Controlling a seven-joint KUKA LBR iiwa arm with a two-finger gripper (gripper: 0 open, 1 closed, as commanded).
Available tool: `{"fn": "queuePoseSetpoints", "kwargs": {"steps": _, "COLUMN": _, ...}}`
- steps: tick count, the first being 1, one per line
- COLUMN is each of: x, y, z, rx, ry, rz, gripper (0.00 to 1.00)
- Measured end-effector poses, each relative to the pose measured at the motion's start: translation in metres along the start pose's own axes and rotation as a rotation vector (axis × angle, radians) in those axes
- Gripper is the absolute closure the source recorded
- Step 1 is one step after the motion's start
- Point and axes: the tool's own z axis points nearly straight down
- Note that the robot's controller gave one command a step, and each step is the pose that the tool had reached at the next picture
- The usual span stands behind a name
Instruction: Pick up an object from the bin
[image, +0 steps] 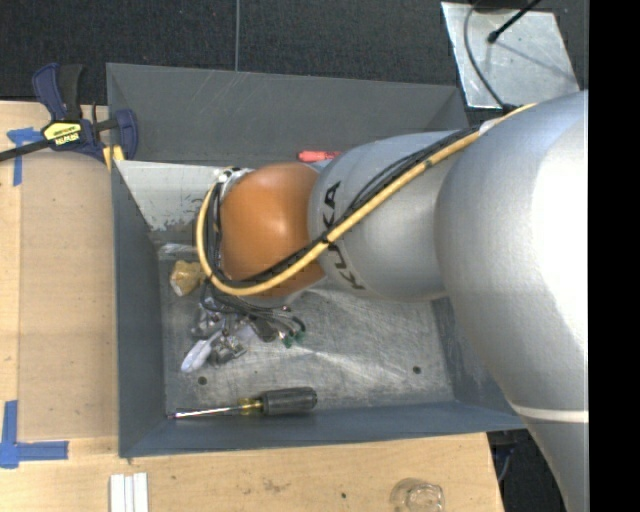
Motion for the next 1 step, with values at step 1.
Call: {"fn": "queuePoseSetpoints", "kwargs": {"steps": 1, "x": -0.0004, "y": -0.0001, "z": -0.0176, "rx": 0.0, "ry": 0.0, "rz": 0.0, "gripper": 1.0}}
